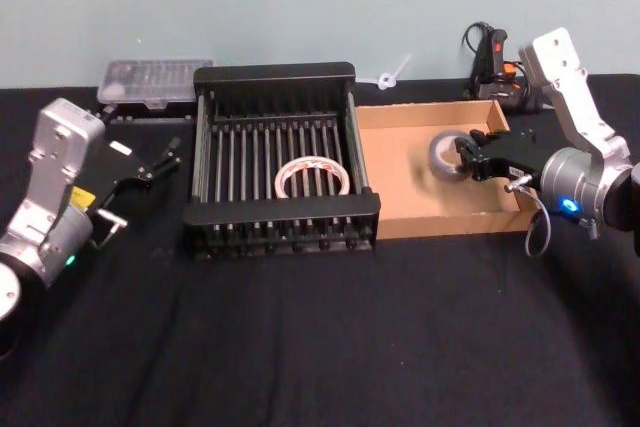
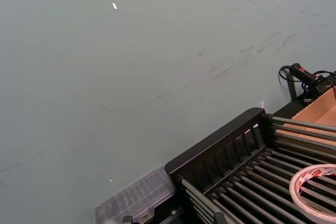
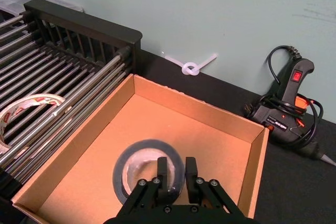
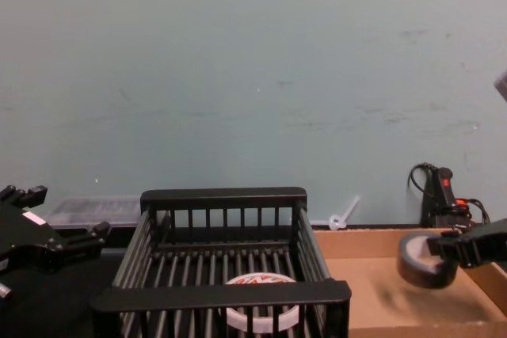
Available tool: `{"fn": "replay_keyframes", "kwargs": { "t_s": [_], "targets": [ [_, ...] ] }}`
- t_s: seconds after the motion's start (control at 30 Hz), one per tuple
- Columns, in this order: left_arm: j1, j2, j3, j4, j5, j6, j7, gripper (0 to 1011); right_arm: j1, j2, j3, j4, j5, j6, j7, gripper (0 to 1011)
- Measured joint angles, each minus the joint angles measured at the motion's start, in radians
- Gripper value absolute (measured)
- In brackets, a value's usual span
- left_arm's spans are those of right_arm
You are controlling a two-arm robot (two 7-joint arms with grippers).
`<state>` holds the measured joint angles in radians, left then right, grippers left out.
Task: Pick up the white tape and place it into the black box , Pick up the silver tape and place it into the brown box.
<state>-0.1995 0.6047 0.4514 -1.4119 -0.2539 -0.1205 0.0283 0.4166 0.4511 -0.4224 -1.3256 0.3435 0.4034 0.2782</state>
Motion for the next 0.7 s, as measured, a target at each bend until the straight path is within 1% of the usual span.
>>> {"fn": "replay_keyframes", "kwargs": {
  "t_s": [0.2,0.23,0.27,0.3,0.33,0.4,0.43,0.6,0.63,0.67,0.7],
  "targets": [
    [0.0,0.0,0.0,0.0,0.0,0.0,0.0,1001,-0.001,0.001,-0.001,-0.002,0.001,0.0,0.001,374],
    [0.0,0.0,0.0,0.0,0.0,0.0,0.0,1001,-0.001,0.001,-0.001,-0.002,0.001,0.0,0.001,374],
    [0.0,0.0,0.0,0.0,0.0,0.0,0.0,1001,-0.001,0.001,-0.001,-0.003,0.002,0.0,0.001,431],
    [0.0,0.0,0.0,0.0,0.0,0.0,0.0,1001,-0.002,0.001,-0.001,-0.003,0.002,0.0,0.001,453],
    [0.0,0.0,0.0,0.0,0.0,0.0,0.0,1001,-0.002,0.001,-0.001,-0.003,0.002,0.001,0.001,512],
    [0.0,0.0,0.0,0.0,0.0,0.0,0.0,1001,-0.002,0.001,-0.001,-0.003,0.002,0.001,0.001,544],
    [0.0,0.0,0.0,0.0,0.0,0.0,0.0,1001,-0.002,0.002,-0.001,-0.004,0.002,0.001,0.001,593],
    [0.0,0.0,0.0,0.0,0.0,0.0,0.0,1001,-0.002,0.002,-0.001,-0.004,0.003,0.001,0.001,743],
    [0.0,0.0,0.0,0.0,0.0,0.0,0.0,1001,-0.002,0.002,-0.001,-0.004,0.003,0.001,0.001,789],
    [0.0,0.0,0.0,0.0,0.0,0.0,0.0,1001,-0.002,0.002,-0.001,-0.004,0.003,0.001,0.001,789],
    [0.0,0.0,0.0,0.0,0.0,0.0,0.0,1001,-0.003,0.002,-0.001,-0.004,0.003,0.001,0.001,824]
  ]
}}
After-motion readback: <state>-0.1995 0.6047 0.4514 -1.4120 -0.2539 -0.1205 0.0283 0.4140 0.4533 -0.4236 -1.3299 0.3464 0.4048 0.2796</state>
